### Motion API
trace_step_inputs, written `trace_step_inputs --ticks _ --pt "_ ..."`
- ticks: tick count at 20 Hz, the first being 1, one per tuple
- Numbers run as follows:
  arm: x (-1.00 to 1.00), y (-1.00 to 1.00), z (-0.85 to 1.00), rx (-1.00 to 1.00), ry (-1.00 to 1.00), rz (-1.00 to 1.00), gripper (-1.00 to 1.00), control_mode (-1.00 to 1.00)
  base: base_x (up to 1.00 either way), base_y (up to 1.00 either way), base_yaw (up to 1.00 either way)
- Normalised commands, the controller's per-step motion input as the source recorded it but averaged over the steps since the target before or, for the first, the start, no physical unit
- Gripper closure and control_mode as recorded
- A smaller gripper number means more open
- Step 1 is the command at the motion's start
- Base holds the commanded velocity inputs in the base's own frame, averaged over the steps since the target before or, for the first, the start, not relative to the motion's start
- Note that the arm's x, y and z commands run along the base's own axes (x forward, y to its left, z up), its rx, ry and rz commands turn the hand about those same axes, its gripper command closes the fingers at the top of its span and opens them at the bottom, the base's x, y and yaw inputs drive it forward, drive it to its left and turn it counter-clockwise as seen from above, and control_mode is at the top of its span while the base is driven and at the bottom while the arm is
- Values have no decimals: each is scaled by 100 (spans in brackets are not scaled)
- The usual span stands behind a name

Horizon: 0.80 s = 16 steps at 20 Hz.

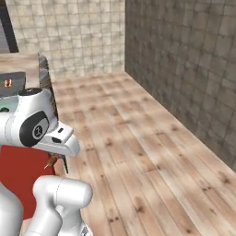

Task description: Place the cold items (kiwi and avocado) from the fridge in one tupperware on the dining counter. Place the warm items (kebab skewer and hot dog) in the stove area in another tupperware.

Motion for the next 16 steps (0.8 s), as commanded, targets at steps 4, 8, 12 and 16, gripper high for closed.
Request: trace_step_inputs --ticks 4,8,12,16 --pt "0 0 0 0 0 0 100 100 94 -86 48" --pt "0 0 0 0 0 0 100 100 94 -87 48" --pt "0 0 0 0 0 0 100 100 95 -85 48" --pt "0 0 0 0 0 0 100 100 96 -83 49"
